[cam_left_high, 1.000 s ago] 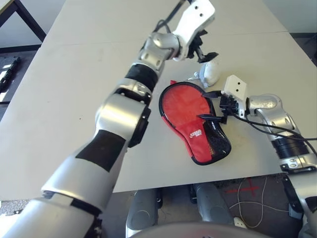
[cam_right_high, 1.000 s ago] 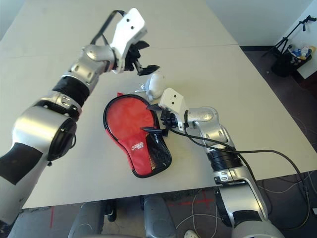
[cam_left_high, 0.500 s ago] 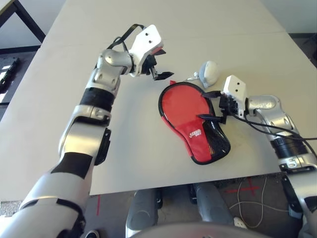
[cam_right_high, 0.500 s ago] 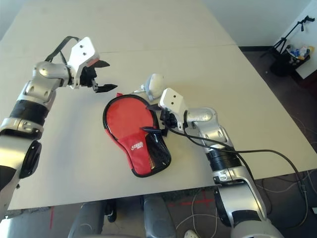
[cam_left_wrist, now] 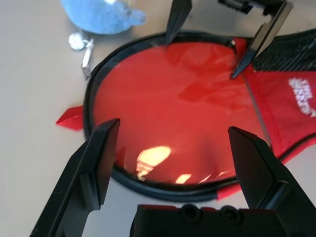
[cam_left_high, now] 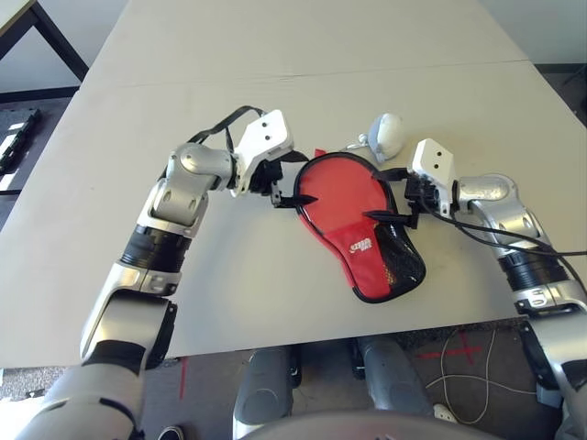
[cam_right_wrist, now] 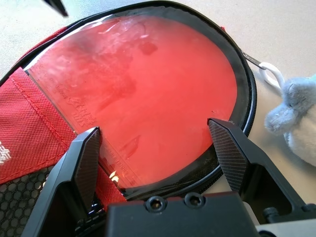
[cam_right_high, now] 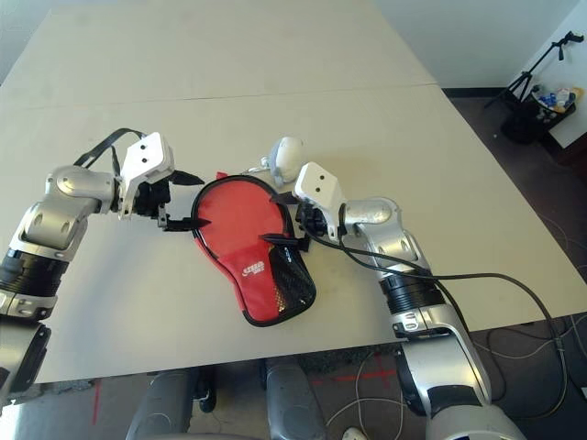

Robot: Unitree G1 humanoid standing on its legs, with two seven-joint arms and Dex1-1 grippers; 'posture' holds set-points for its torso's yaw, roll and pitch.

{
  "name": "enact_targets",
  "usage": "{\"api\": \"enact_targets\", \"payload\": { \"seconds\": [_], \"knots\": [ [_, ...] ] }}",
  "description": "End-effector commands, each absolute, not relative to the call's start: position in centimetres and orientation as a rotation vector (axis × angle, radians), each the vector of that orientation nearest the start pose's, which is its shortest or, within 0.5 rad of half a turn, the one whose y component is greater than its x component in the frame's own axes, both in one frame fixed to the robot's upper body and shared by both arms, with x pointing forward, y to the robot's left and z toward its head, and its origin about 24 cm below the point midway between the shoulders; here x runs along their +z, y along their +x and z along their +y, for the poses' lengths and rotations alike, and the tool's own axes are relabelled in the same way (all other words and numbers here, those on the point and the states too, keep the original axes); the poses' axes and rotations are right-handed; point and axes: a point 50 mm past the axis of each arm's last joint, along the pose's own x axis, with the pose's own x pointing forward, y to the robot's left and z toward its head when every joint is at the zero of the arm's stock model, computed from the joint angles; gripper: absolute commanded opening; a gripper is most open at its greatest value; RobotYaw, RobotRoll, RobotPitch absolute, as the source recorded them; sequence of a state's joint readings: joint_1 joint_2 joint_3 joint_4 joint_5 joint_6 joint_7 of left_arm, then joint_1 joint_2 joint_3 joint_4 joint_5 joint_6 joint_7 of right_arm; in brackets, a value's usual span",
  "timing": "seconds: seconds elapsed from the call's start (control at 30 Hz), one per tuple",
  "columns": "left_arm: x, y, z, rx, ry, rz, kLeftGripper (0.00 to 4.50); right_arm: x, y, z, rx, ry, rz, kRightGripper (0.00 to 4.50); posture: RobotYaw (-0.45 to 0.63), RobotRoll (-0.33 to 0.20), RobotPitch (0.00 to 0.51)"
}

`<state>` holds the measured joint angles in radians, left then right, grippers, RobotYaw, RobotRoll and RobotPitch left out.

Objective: Store the ping-pong paddle in its case and zip it.

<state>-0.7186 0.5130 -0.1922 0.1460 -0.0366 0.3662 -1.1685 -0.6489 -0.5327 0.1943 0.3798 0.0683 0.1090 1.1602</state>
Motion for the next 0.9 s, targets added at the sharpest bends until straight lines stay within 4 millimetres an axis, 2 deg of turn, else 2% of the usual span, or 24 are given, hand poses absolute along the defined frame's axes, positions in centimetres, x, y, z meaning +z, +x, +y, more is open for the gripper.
{"api": "enact_targets", "payload": {
  "seconds": [0.03,0.3,0.47,0.53,0.73,0.9],
  "knots": [
    [15.6,32.5,13.3,-1.216,0.58,0.221,4.46,9.3,32.3,-16.8,1.232,-0.559,0.381,4.5,-0.08,0.0,0.231],
    [12.9,33.1,13.2,-1.158,0.627,0.33,4.46,9.9,32.5,-17.1,1.22,-0.569,0.369,4.5,-0.09,0.0,0.226],
    [11.8,32.9,13.3,-1.156,0.646,0.375,4.46,11.7,33.1,-17.4,1.201,-0.576,0.326,4.5,-0.1,0.0,0.225],
    [11.7,32.8,13.3,-1.159,0.638,0.375,4.46,12.6,33.2,-17.5,1.202,-0.564,0.306,4.5,-0.1,0.0,0.225],
    [11.5,32.6,13.2,-1.161,0.627,0.384,4.46,18.0,33.8,-17.5,1.233,-0.468,0.17,4.5,-0.1,0.0,0.226],
    [11.2,32.3,13.2,-1.165,0.621,0.389,4.46,21.4,35.2,-17.1,1.152,-0.383,0.05,4.5,-0.1,0.0,0.225]
  ]
}}
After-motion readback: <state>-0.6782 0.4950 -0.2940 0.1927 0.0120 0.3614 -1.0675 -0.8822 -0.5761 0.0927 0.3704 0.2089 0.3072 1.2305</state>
